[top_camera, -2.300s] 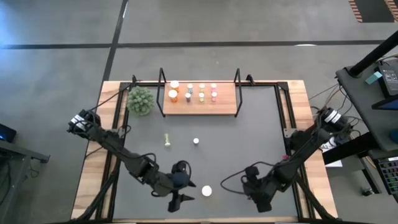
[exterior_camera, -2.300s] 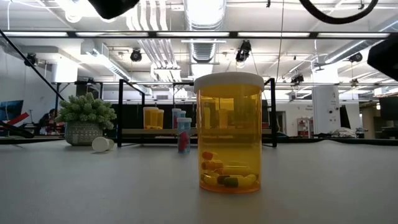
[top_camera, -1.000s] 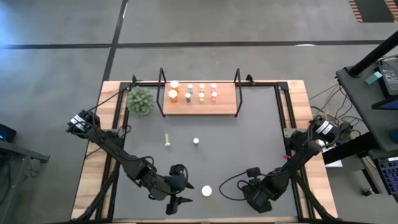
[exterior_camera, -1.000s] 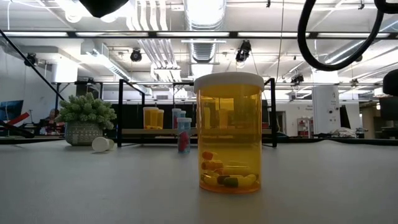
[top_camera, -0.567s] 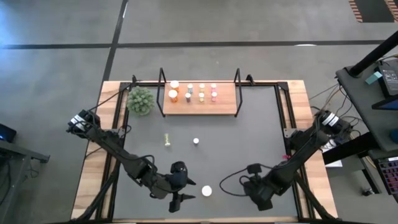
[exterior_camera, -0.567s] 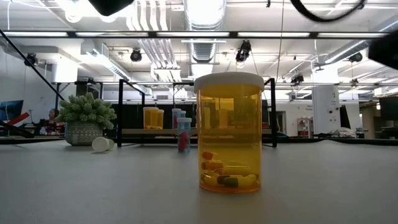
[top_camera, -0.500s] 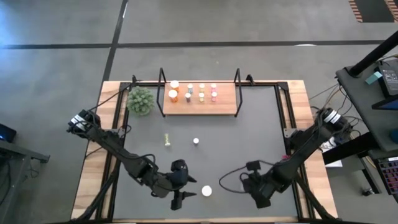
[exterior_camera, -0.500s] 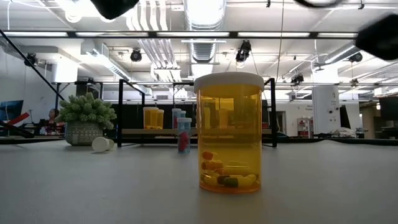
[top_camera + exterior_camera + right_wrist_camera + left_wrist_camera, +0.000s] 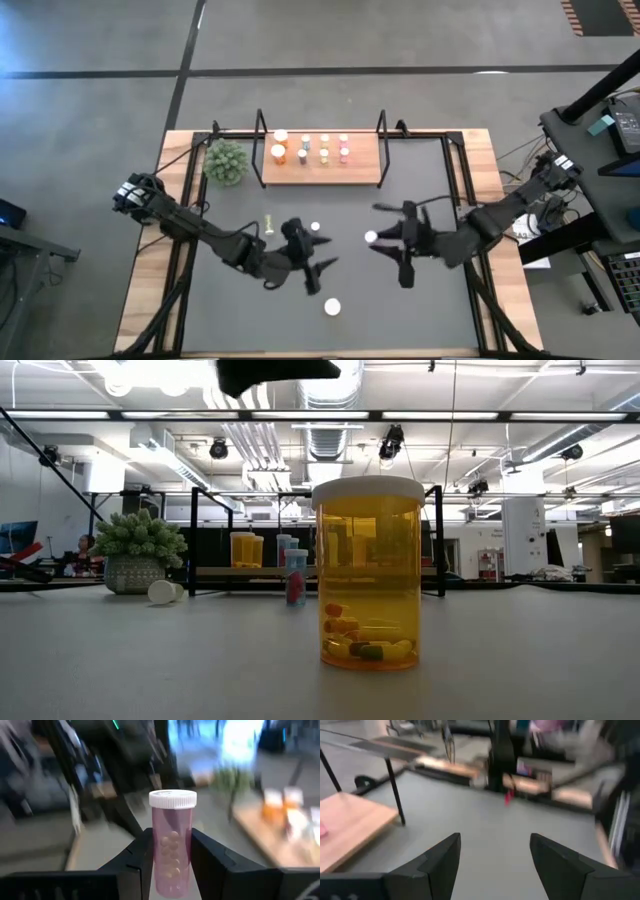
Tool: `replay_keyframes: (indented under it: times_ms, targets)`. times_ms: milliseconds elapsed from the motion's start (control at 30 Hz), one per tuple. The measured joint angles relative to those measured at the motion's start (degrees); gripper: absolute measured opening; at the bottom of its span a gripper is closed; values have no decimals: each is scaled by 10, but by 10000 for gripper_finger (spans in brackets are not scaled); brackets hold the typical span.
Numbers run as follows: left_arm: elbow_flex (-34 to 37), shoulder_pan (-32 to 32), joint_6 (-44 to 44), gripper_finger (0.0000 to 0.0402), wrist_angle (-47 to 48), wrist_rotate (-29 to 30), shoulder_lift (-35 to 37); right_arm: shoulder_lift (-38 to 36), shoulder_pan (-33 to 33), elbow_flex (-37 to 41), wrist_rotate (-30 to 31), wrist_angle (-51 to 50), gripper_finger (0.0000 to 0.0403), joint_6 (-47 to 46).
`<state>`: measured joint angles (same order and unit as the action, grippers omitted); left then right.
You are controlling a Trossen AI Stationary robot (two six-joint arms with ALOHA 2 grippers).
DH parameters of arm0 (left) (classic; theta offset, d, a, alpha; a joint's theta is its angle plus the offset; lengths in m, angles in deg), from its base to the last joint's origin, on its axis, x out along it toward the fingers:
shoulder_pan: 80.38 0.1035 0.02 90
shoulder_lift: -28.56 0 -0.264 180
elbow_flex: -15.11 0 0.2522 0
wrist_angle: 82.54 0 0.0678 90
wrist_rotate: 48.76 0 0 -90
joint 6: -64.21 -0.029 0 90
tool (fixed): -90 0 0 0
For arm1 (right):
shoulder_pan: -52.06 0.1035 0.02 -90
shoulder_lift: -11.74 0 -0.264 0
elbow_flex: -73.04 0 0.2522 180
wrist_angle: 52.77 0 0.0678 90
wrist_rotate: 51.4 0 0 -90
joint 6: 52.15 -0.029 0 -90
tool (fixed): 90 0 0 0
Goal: Pick and place medicine bottles onto shelf by color
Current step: Put the pink pill bottle on the shelf aligned with the other pink pill bottles
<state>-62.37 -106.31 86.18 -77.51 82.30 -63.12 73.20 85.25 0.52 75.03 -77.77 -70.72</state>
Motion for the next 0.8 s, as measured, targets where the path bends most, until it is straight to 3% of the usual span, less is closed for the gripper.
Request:
replay_keyframes:
  times_ms: [133,267,367,500,800]
  targets:
    - [2,26,-22,224,-108,-1,0,-6,-12,0,-2,172,104,97]
    - [1,35,-154,224,-218,0,0,4,-21,-1,-3,271,104,145]
    - [-3,35,-224,224,-289,-1,0,8,-28,-1,-3,279,104,156]
    - [-6,35,-228,224,-337,-2,0,16,-37,-2,-5,282,104,137]
    - [-25,53,-251,224,-343,-2,0,76,-56,-71,-9,279,105,197]
